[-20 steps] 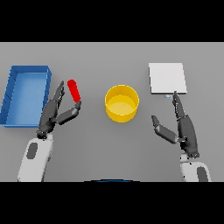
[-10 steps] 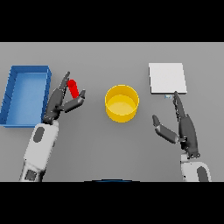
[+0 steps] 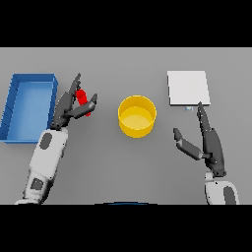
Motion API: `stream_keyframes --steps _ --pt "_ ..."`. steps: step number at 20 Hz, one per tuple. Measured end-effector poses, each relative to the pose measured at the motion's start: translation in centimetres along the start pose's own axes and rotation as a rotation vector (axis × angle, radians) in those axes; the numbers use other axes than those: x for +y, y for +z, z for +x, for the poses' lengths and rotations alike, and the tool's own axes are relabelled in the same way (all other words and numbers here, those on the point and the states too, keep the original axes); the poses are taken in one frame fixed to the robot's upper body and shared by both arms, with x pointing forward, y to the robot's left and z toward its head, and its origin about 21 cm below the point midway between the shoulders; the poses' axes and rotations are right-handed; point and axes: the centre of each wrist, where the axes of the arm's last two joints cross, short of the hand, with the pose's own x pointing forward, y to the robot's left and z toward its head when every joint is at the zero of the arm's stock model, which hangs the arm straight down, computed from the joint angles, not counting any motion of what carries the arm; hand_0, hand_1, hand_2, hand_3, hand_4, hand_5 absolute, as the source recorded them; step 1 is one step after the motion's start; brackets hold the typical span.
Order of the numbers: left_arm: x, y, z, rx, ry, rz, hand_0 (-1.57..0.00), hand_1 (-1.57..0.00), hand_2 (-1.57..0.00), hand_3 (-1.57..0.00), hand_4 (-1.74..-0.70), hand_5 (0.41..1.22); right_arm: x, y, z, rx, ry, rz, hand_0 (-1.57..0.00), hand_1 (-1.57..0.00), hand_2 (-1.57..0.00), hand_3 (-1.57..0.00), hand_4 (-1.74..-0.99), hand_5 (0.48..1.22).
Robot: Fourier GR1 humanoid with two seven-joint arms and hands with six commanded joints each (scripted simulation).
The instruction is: Pick up the red beaker and tilt it to pour out 1 green nut into yellow bowl. Pick up the yellow bowl and place it on the metallic measuring scale.
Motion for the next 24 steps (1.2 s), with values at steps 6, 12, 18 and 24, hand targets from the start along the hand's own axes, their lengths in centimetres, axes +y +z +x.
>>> stream_keyframes --steps 6,12,18,24 --pt "-1.7 -0.9 -0.2 0.012 0.085 0.048 -0.66 -0.70 -0.73 -0.72 -1.50 0.941 0.0 0.5 -0.1 -0.020 -0.001 0.000 0.00 0.00 0.00 0.00 -1.255 0.644" --pt "-2.1 -1.3 -0.1 -0.009 0.003 0.013 -1.33 -1.34 -1.35 -1.27 -1.52 1.148 0.3 0.3 -0.1 0.004 -0.006 -0.001 0.00 0.00 0.00 0.00 -1.259 0.646" --pt "-2.4 -1.5 1.0 -0.051 0.069 0.069 -1.51 -1.51 -1.51 -1.49 -1.66 1.128 -0.1 0.6 0.1 -0.014 -0.013 -0.015 0.00 0.00 0.00 0.00 -1.258 0.646" --pt "-1.6 -1.6 4.4 -0.143 0.018 0.076 -1.55 -1.56 -1.56 -1.55 -1.72 1.114 0.0 0.3 0.3 -0.036 0.011 -0.005 0.00 0.00 0.00 0.00 -1.262 0.658"
